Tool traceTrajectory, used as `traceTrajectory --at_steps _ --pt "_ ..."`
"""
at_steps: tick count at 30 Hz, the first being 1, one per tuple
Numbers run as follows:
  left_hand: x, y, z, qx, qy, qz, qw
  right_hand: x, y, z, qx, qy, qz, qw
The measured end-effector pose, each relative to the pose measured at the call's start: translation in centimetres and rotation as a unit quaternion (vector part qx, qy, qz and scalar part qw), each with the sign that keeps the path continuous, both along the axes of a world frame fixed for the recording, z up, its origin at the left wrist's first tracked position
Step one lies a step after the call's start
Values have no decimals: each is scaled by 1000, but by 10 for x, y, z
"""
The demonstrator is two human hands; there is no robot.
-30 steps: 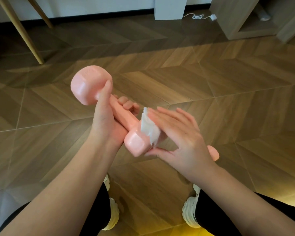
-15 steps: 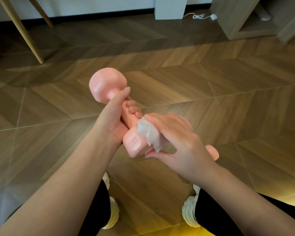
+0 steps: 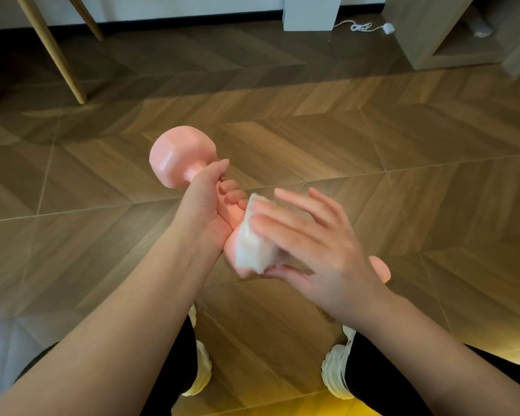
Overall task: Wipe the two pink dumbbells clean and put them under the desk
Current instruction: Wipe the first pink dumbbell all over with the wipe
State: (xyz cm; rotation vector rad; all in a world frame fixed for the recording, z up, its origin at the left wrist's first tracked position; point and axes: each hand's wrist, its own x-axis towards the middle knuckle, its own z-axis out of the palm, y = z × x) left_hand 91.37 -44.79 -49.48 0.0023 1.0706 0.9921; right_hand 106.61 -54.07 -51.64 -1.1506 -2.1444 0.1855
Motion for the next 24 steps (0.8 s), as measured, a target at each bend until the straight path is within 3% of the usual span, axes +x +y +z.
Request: traceTrajectory --at_steps 10,16,20,24 --pt "2 -2 1 -1 -7 74 997 -6 -6 3 36 -63 -37 997" --pt "0 -1 -2 -14 2 57 998 -7 -6 4 24 -41 26 999" --pt "2 -3 -6 3 11 42 999 -3 -3 0 -27 -16 -24 999" --pt "3 -2 0 9 -6 50 999 -7 -6 1 28 -7 -20 999"
